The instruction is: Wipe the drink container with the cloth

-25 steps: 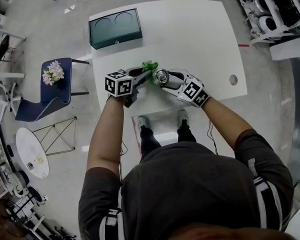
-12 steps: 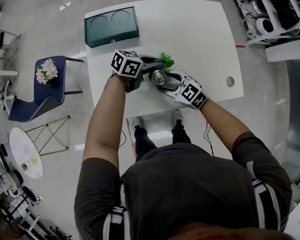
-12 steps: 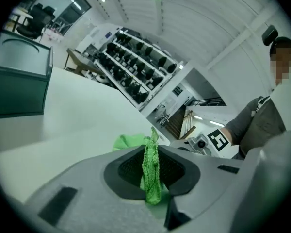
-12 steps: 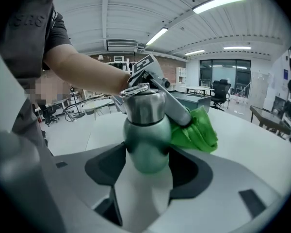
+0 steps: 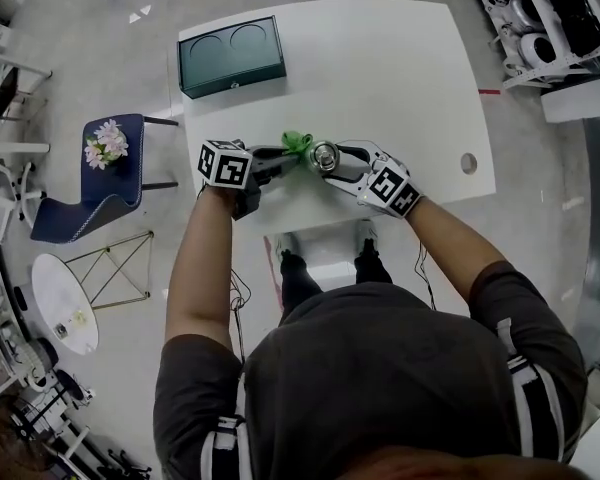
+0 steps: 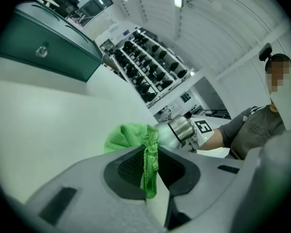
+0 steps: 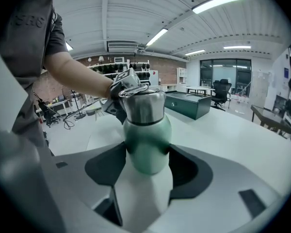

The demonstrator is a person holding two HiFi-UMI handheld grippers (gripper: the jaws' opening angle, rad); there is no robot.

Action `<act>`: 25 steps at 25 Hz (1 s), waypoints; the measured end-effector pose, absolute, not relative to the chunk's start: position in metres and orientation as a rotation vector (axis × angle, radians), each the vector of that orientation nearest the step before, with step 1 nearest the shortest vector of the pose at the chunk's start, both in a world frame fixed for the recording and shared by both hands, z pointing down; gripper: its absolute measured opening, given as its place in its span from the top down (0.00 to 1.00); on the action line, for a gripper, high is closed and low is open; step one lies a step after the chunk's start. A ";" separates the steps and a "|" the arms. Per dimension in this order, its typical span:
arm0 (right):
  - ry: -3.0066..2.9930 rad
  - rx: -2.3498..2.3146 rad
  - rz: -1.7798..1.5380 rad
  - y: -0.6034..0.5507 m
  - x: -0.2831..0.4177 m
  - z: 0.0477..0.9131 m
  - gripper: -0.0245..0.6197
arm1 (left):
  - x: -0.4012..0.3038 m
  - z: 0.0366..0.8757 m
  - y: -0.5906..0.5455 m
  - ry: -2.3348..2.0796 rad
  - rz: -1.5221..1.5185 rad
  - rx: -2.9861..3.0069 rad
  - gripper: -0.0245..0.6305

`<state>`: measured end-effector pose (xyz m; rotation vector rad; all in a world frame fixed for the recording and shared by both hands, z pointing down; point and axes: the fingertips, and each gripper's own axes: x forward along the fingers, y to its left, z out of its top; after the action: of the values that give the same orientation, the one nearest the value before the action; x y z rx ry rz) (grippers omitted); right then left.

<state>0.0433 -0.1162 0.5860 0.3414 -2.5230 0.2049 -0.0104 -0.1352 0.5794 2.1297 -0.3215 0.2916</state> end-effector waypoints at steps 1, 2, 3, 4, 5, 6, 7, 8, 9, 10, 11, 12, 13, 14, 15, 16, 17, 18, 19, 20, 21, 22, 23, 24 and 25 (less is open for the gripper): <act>-2.522 0.340 0.205 -0.116 0.043 0.586 0.54 | -0.011 0.581 -0.124 -0.324 0.284 2.122 0.89; -2.521 0.339 0.205 -0.116 0.043 0.586 0.54 | -0.011 0.583 -0.112 -0.324 0.274 2.115 0.89; -2.519 0.339 0.204 -0.115 0.044 0.586 0.54 | -0.008 0.584 -0.101 -0.324 0.263 2.109 0.89; -2.517 0.340 0.204 -0.115 0.044 0.586 0.54 | -0.003 0.585 -0.091 -0.322 0.252 2.107 0.89; -2.515 0.342 0.205 -0.116 0.044 0.586 0.54 | 0.003 0.584 -0.083 -0.315 0.249 2.109 0.89; -2.512 0.344 0.208 -0.116 0.044 0.586 0.54 | 0.011 0.584 -0.074 -0.299 0.259 2.117 0.89; -2.509 0.346 0.212 -0.116 0.044 0.586 0.54 | 0.019 0.584 -0.065 -0.278 0.278 2.132 0.89; -2.506 0.346 0.216 -0.116 0.043 0.586 0.54 | 0.026 0.584 -0.058 -0.262 0.302 2.151 0.89; -2.500 0.345 0.218 -0.116 0.043 0.586 0.54 | 0.032 0.584 -0.053 -0.259 0.324 2.172 0.89; -2.493 0.343 0.217 -0.116 0.042 0.586 0.53 | 0.035 0.585 -0.051 -0.271 0.338 2.188 0.89; -2.485 0.341 0.211 -0.115 0.042 0.585 0.53 | 0.036 0.584 -0.049 -0.295 0.342 2.198 0.89; -2.479 0.342 0.199 -0.115 0.043 0.584 0.53 | 0.034 0.583 -0.049 -0.327 0.336 2.202 0.89; -2.476 0.345 0.185 -0.114 0.044 0.580 0.52 | 0.030 0.580 -0.048 -0.363 0.324 2.202 0.89; -2.476 0.349 0.172 -0.114 0.045 0.576 0.52 | 0.025 0.577 -0.047 -0.399 0.308 2.200 0.89; -2.475 0.353 0.166 -0.114 0.048 0.571 0.51 | 0.018 0.574 -0.045 -0.438 0.291 2.194 0.89; -2.473 0.357 0.163 -0.115 0.053 0.567 0.49 | 0.010 0.570 -0.043 -0.479 0.275 2.188 0.89; -2.470 0.363 0.162 -0.115 0.058 0.563 0.48 | 0.002 0.566 -0.042 -0.522 0.263 2.182 0.89; -2.467 0.369 0.158 -0.115 0.064 0.557 0.48 | -0.006 0.562 -0.039 -0.565 0.252 2.178 0.89; -2.466 0.378 0.152 -0.115 0.070 0.551 0.48 | -0.014 0.557 -0.036 -0.606 0.241 2.178 0.89; -2.468 0.390 0.146 -0.114 0.077 0.543 0.48 | -0.020 0.550 -0.034 -0.644 0.226 2.180 0.89; -2.473 0.404 0.141 -0.113 0.085 0.535 0.48 | -0.026 0.542 -0.032 -0.681 0.206 2.186 0.89; -2.479 0.422 0.141 -0.112 0.092 0.526 0.48 | -0.031 0.533 -0.030 -0.719 0.182 2.193 0.89; -2.489 0.443 0.145 -0.112 0.100 0.516 0.48 | -0.036 0.523 -0.030 -0.761 0.158 2.205 0.89; -2.503 0.469 0.154 -0.112 0.107 0.505 0.49 | -0.041 0.512 -0.031 -0.804 0.137 2.220 0.89; -2.519 0.500 0.166 -0.113 0.115 0.494 0.51 | -0.045 0.501 -0.033 -0.845 0.118 2.239 0.89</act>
<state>0.1151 -0.1134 0.4944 0.4995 -2.5188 0.1657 -0.0451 -0.0327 0.5010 2.2392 -0.8454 0.1179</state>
